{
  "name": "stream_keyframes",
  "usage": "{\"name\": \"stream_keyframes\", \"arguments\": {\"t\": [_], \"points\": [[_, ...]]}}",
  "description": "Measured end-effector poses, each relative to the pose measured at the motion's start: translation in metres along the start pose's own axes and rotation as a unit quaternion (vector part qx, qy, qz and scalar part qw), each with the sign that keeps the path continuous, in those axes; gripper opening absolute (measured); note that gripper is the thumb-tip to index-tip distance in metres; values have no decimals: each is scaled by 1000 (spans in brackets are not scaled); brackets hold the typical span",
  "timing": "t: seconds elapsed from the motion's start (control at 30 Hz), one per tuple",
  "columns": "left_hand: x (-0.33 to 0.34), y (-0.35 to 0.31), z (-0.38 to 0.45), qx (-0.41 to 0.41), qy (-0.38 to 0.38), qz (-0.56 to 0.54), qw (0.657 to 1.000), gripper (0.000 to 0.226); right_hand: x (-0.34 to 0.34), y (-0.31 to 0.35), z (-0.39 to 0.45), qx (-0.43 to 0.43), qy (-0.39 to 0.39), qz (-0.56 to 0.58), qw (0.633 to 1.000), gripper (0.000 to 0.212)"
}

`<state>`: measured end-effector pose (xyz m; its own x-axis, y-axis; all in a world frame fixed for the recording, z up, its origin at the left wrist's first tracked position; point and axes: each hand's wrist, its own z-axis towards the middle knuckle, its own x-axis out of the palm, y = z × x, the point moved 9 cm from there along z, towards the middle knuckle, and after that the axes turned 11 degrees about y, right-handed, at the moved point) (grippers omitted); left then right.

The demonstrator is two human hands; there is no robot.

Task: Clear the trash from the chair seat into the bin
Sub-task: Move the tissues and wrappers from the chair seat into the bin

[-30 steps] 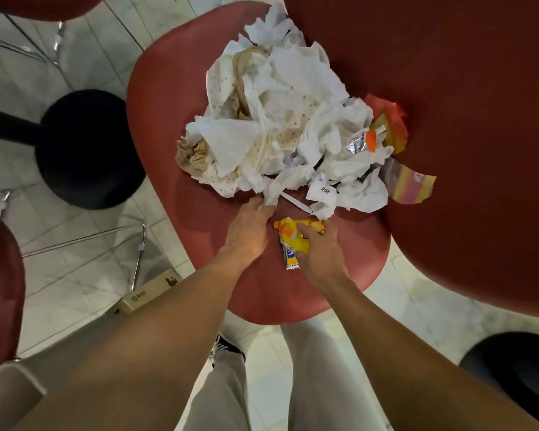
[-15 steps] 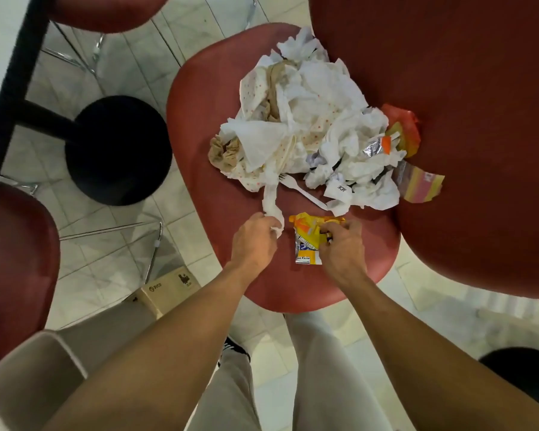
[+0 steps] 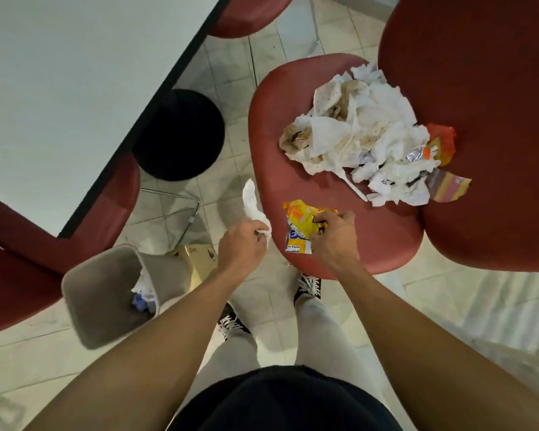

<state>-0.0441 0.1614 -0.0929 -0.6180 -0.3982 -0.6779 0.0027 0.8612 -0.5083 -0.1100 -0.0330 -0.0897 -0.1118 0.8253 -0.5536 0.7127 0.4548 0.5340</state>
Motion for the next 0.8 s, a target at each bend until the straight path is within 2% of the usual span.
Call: {"name": "stream_keyframes", "arguments": {"t": [0.17,0.43,0.53,0.8], "points": [[-40,59,-51,-33,-50,-45,997,19,50,50,-34,-42,23,-23,999,33],[-92,171,-134,-138,-122,-108,977,16,146,131,-90,-128,74,-71,987,31],[-101,202,-160,-148,-142,-131,970,16,176,150,-103,-147,88,-97,981,31],[-106,293,-213,-224,-152,-186,944,16,257,196,-137,-165,126,-151,967,36]]}}
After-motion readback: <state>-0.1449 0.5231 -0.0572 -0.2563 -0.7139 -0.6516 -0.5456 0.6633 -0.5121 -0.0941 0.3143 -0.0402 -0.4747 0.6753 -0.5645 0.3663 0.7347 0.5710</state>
